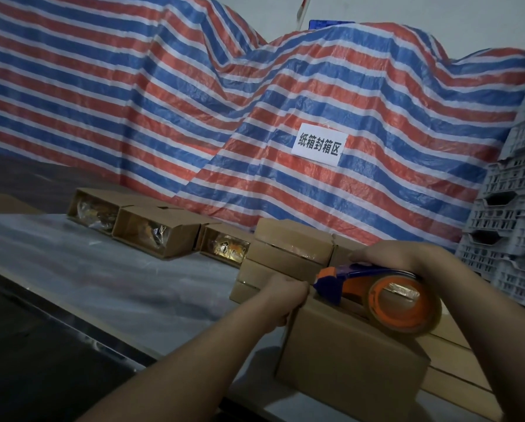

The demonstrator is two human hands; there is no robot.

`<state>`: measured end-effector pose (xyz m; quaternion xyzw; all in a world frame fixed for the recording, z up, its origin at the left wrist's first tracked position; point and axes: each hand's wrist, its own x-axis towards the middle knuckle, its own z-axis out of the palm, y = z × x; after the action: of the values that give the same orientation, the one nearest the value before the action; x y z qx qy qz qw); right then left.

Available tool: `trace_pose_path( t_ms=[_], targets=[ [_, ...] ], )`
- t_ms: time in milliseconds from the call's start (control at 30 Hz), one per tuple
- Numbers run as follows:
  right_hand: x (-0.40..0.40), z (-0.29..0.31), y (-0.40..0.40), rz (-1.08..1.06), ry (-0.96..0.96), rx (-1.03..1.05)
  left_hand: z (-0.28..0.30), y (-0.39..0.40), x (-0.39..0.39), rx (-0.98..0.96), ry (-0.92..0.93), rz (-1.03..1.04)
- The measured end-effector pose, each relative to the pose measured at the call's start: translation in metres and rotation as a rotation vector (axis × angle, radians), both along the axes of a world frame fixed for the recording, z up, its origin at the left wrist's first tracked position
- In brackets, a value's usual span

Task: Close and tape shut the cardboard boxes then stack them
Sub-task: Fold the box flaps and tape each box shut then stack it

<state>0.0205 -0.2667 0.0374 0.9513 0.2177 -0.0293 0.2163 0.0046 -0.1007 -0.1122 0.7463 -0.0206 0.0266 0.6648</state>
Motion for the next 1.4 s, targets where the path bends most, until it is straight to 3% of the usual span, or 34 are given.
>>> trace_pose_path(
  t_ms=[167,433,667,767,933,1033,1200,1267,1400],
  targets=[
    [0.005,0.000,0.000,-0.026,0.009,0.083,-0.003,0.002,-0.001,-0.047,0.002,-0.043],
    [0.003,0.004,-0.005,-0.117,0.024,0.226,0.001,0.006,-0.001,0.079,0.065,-0.029],
    [-0.014,0.017,-0.065,-0.292,-0.054,0.245,0.001,0.009,0.001,0.107,0.062,-0.021],
    [-0.011,0.008,-0.095,-0.359,-0.064,0.388,0.001,0.006,0.000,0.108,0.058,-0.035],
    [0.004,-0.007,-0.096,-0.392,-0.058,0.371,0.003,0.004,-0.001,0.113,0.072,-0.032],
    [0.012,-0.004,-0.094,-0.423,-0.082,0.334,0.014,0.004,-0.001,0.349,0.001,0.039],
    [0.022,-0.005,-0.094,-0.452,-0.063,0.304,0.037,-0.021,-0.014,0.818,-0.469,0.226],
    [0.022,-0.006,-0.096,-0.435,-0.071,0.293,0.040,-0.041,-0.024,0.930,-0.611,0.150],
    [0.017,-0.008,-0.098,-0.380,-0.049,0.242,0.029,-0.069,-0.030,1.233,-0.520,-0.087]
  ],
)
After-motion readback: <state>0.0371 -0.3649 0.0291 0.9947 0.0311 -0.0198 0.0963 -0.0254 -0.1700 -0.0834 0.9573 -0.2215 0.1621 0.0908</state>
